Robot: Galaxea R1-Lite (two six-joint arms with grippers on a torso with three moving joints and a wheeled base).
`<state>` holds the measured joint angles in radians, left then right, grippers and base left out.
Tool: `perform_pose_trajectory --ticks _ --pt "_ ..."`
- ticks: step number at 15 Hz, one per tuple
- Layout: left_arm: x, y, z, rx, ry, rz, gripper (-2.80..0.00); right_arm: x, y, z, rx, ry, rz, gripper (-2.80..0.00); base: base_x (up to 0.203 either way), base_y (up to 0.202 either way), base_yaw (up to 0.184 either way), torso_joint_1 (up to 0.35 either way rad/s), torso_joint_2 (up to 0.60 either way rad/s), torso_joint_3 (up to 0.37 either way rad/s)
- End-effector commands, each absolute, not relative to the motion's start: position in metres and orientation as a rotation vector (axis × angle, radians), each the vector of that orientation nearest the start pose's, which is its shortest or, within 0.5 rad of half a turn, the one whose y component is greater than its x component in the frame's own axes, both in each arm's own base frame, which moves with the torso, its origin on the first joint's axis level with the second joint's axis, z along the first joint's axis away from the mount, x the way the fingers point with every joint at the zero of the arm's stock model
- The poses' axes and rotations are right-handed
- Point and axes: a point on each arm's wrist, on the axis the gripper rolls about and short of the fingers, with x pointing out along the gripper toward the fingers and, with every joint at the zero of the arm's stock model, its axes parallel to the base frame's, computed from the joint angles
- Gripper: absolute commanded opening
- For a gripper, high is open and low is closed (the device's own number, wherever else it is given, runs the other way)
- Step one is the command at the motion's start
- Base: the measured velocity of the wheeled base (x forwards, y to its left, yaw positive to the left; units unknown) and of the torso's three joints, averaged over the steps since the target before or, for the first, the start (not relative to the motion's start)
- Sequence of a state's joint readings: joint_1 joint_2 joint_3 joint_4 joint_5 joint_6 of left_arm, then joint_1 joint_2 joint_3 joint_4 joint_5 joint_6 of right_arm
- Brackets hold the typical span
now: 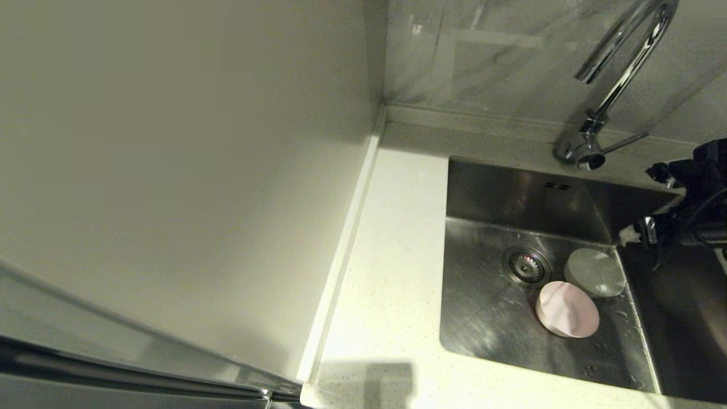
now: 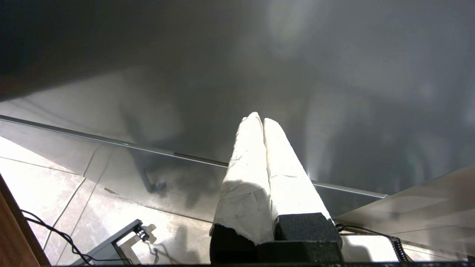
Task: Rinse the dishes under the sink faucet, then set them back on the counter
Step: Put a bowl back to the table from the sink
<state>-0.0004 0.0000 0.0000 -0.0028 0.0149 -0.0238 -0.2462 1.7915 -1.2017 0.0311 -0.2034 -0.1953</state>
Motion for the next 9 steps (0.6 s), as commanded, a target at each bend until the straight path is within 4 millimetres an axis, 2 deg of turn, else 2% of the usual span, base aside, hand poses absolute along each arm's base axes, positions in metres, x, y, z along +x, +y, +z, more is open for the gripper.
perform_pose_trajectory --ticks 1,5,9 --pt "-0.023 0.000 0.076 -0.025 -0.006 0.015 -2.80 0.331 -0.087 0.175 -0.176 0.745 -0.366 0.00 0.000 0.000 0.000 0.000 0.00 0.000" --pt "-0.023 0.000 0.076 -0.025 -0.006 0.015 -2.80 0.341 -0.076 0.151 -0.216 0.823 -0.380 0.00 0.000 0.000 0.000 0.000 0.00 0.000" --pt "-0.023 0.000 0.076 -0.025 -0.006 0.015 -2.80 0.348 -0.049 0.137 -0.248 0.854 -0.386 0.00 0.000 0.000 0.000 0.000 0.00 0.000"
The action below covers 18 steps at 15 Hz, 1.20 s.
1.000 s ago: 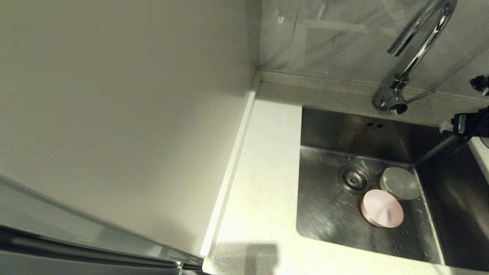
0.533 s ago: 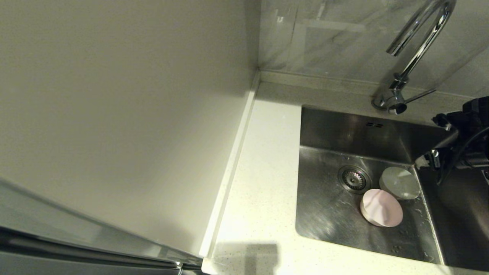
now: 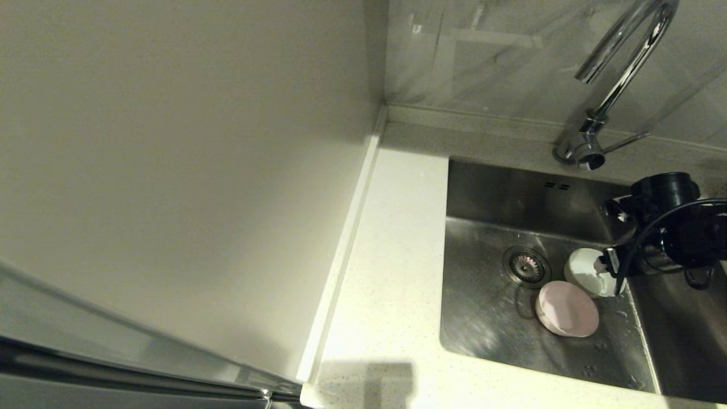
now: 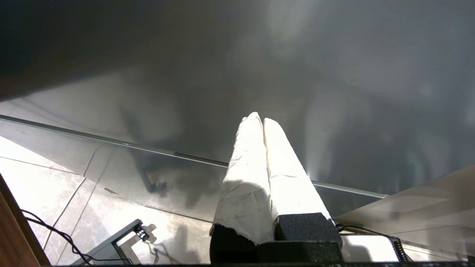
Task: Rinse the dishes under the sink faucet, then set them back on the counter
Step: Put a bowl back to the table from the sink
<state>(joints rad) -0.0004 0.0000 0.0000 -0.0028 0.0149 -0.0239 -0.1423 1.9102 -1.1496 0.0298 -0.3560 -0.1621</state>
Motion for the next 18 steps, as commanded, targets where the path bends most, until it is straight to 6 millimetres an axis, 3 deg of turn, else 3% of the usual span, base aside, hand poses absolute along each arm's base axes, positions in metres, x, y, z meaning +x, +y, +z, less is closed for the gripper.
perform_pose_trajectory --ticks 1,8,18 --pt "-0.023 0.000 0.076 -0.025 -0.006 0.015 -2.80 0.350 -0.044 0.133 -0.256 0.863 -0.380 0.00 0.000 0.000 0.000 0.000 0.00 0.000" --pt "-0.023 0.000 0.076 -0.023 -0.006 0.015 -2.80 0.380 -0.021 0.109 -0.251 0.856 -0.409 0.00 0.000 0.000 0.000 0.000 0.00 0.000" --pt "-0.023 0.000 0.076 -0.025 -0.006 0.015 -2.80 0.445 -0.021 0.063 -0.247 0.712 -0.560 0.00 0.000 0.000 0.000 0.000 0.00 0.000"
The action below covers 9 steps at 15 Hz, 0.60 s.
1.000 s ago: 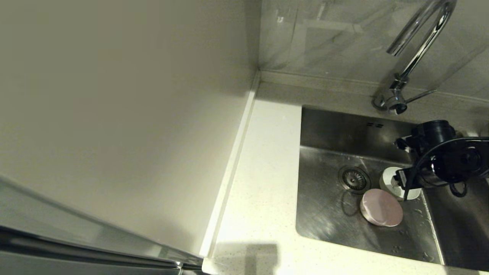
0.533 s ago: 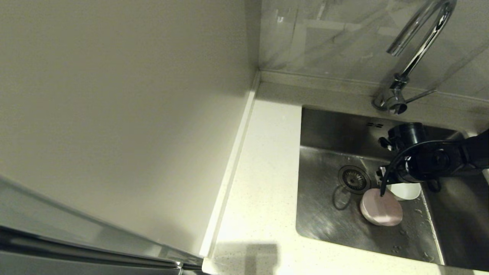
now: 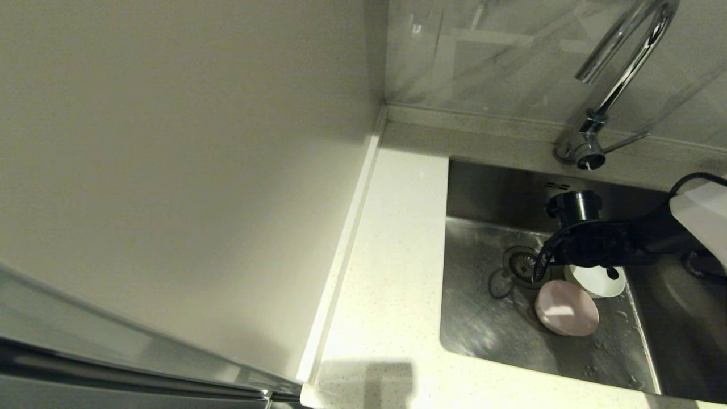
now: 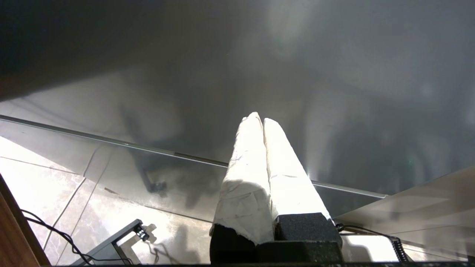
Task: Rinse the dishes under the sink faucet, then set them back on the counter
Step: Put a bowl back to the table from the sink
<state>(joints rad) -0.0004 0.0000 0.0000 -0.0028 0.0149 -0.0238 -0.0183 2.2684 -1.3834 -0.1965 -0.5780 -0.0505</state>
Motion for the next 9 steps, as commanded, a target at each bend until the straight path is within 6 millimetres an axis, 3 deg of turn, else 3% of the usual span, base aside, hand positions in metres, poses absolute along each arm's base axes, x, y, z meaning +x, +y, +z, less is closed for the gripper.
perform_pose_trajectory --ticks 1,9 --pt "-0.023 0.000 0.076 -0.025 -0.006 0.015 -2.80 0.446 -0.023 0.058 -0.247 0.721 -0.564 0.00 0.000 0.000 0.000 0.000 0.00 0.000" --pt "-0.023 0.000 0.076 -0.025 -0.006 0.015 -2.80 0.455 -0.046 0.039 -0.212 0.745 -0.617 0.00 0.000 0.000 0.000 0.000 0.00 0.000"
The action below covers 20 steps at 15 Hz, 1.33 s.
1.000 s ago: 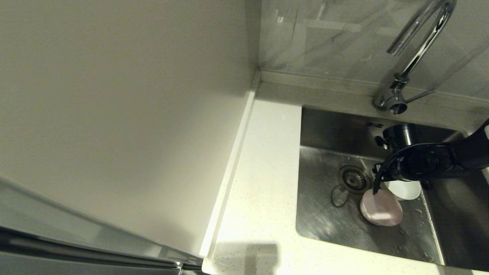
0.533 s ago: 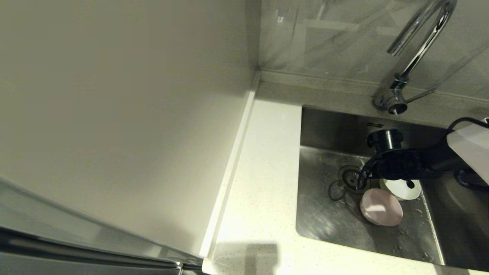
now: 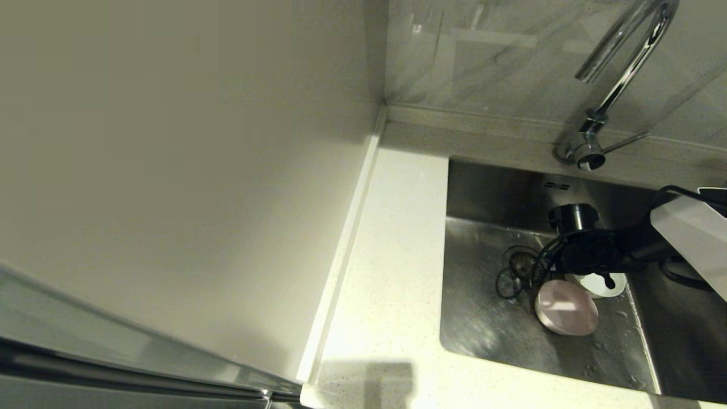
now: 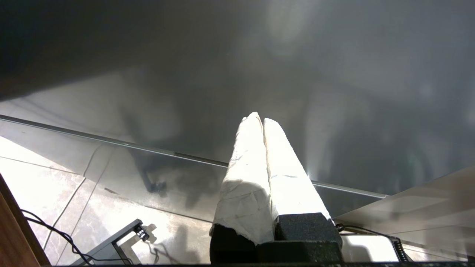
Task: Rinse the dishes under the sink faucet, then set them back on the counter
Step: Put a bowl back to the table from the sink
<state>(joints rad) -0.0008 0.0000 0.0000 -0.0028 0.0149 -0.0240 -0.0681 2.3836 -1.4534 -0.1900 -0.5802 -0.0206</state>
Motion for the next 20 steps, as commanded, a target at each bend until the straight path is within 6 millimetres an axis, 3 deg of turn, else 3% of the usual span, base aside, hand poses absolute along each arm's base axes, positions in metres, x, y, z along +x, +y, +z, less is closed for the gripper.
perform_pose_trajectory --ticks 1,7,12,14,16,18,20 --pt "-0.023 0.000 0.076 -0.025 -0.006 0.015 -2.80 0.455 -0.045 0.038 -0.214 0.751 -0.614 -2.80 0.000 0.000 0.000 0.000 0.00 0.000" --pt "-0.023 0.000 0.076 -0.025 -0.006 0.015 -2.80 0.453 -0.045 0.030 -0.211 0.773 -0.604 -2.80 0.000 0.000 0.000 0.000 0.00 0.000" --pt "-0.023 0.000 0.076 -0.023 -0.006 0.015 -2.80 0.450 -0.049 0.041 -0.186 0.747 -0.621 -2.80 0.000 0.000 0.000 0.000 0.00 0.000" --pt "-0.023 0.000 0.076 -0.025 -0.006 0.015 -2.80 0.444 -0.049 0.062 -0.175 0.706 -0.629 -2.80 0.000 0.000 0.000 0.000 0.00 0.000" --pt "-0.023 0.000 0.076 -0.025 -0.006 0.015 -2.80 0.434 -0.048 0.096 -0.162 0.640 -0.640 -2.80 0.000 0.000 0.000 0.000 0.00 0.000" --pt "-0.023 0.000 0.076 -0.025 -0.007 0.015 -2.80 0.409 -0.046 0.130 -0.153 0.593 -0.649 -2.80 0.000 0.000 0.000 0.000 0.00 0.000" --pt "-0.023 0.000 0.076 -0.025 -0.006 0.015 -2.80 0.372 -0.043 0.164 -0.153 0.551 -0.650 -2.80 0.000 0.000 0.000 0.000 0.00 0.000"
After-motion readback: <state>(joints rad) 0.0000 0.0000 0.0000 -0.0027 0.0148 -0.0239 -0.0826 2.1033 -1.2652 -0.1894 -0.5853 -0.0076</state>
